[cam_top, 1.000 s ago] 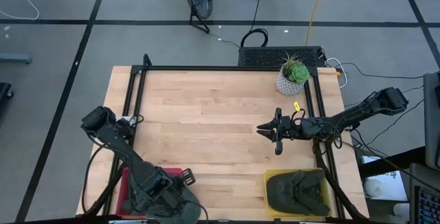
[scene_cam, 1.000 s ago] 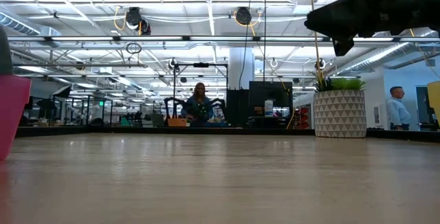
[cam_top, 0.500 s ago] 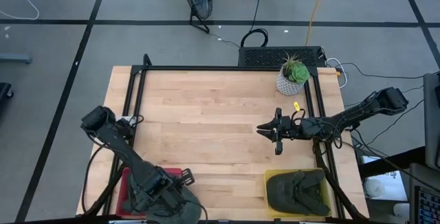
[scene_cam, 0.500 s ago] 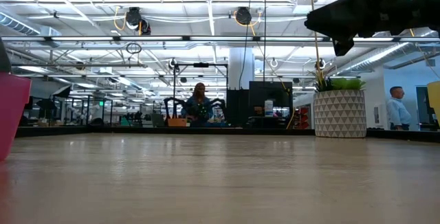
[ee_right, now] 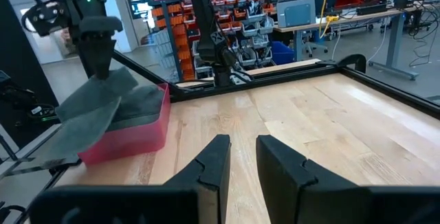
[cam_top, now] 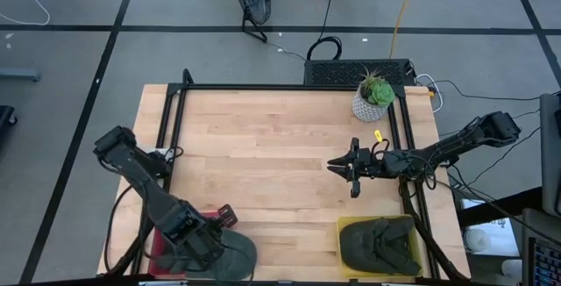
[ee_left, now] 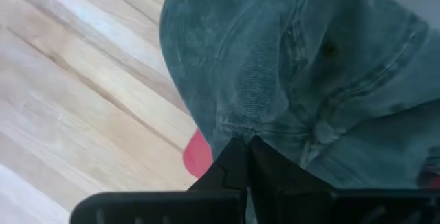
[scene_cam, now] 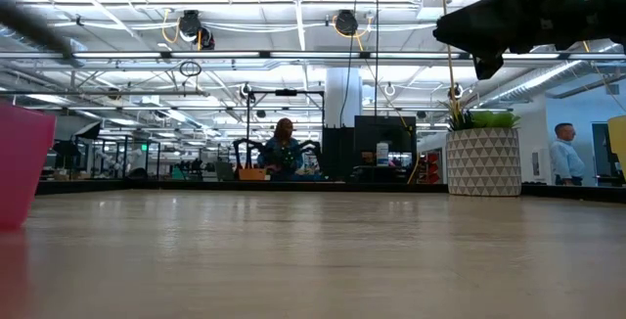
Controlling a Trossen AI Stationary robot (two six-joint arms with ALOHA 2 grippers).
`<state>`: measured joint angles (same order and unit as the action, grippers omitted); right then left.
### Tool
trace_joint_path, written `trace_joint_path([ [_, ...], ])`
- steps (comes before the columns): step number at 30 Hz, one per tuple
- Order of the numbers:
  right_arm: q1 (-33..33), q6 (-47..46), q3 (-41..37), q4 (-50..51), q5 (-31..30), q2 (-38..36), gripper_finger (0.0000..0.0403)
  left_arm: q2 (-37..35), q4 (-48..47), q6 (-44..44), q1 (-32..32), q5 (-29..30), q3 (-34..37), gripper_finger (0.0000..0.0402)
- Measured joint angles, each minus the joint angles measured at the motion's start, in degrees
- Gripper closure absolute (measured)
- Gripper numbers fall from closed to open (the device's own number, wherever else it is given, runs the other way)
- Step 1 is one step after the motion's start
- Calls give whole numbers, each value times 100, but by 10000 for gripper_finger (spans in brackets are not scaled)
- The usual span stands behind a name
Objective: Pick & Place hat
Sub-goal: Put the grey cap into the pink bin
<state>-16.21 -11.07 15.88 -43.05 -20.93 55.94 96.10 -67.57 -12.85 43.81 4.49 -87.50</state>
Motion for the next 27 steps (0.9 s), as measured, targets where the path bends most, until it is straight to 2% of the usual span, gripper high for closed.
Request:
trace_joint_path([
  [12,0,21,-2,-1,-13,0,344,-327,-1117,836,323,-210,0,397],
  [22,0,20,-2,-4,-24,0,344,-381,-1896,1017,398,-386,0,396],
  [27,0,20,-2,-5,-25,0,344,-381,-1964,999,396,-474,0,397],
])
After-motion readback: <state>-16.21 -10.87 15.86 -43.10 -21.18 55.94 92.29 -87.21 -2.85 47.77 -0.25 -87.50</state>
